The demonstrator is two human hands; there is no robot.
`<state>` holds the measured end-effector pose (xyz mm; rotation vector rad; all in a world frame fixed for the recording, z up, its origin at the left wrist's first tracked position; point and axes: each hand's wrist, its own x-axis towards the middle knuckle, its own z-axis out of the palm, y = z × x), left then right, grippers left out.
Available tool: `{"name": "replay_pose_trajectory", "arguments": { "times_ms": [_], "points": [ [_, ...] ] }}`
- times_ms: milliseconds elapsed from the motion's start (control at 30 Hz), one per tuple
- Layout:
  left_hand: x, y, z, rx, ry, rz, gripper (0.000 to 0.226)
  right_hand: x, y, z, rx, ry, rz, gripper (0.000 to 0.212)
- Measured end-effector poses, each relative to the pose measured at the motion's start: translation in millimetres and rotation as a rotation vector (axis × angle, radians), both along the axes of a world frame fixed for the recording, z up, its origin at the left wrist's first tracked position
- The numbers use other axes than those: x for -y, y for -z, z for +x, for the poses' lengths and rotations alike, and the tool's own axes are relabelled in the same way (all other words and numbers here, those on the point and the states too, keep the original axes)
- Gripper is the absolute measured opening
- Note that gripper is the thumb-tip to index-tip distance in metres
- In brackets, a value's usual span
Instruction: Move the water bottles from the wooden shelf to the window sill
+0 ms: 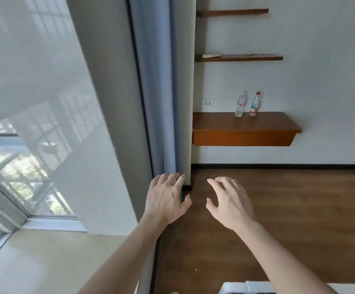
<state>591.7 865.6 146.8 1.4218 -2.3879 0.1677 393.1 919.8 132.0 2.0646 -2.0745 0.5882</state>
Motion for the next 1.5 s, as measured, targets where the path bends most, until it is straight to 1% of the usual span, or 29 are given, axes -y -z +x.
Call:
{"name": "replay_pose_trajectory", "arguments": {
  "times_ms": [167,333,533,800,933,1100,1267,1500],
  "points": [
    [105,-5,-22,0.002,0.043,0.019,0.062,91,-6,-16,-0.027,0.063,0.024,0.051],
    [188,-14,-59,0.018,0.113,0.049,0.064,161,-16,-43,-0.041,0.153,0.049,0.055],
    [252,-9,-118,0.039,0.212,0.093,0.062,206,-12,-90,-0.026,0.282,0.085,0.057],
    [328,1,-216,0.052,0.339,0.122,0.061,263,4,-172,-0.002,0.431,0.154,0.060],
    [379,6,-275,0.041,0.341,0.131,0.062,306,11,-226,0.023,0.487,0.166,0.060],
    [444,3,-371,0.054,0.376,0.120,0.063,368,8,-319,0.055,0.530,0.141,0.061],
    [501,-2,-463,0.077,0.362,0.135,0.064,424,3,-412,0.076,0.542,0.143,0.061],
    [565,4,-548,0.066,0.347,0.153,0.063,488,0,-500,0.085,0.533,0.146,0.061]
  ]
}}
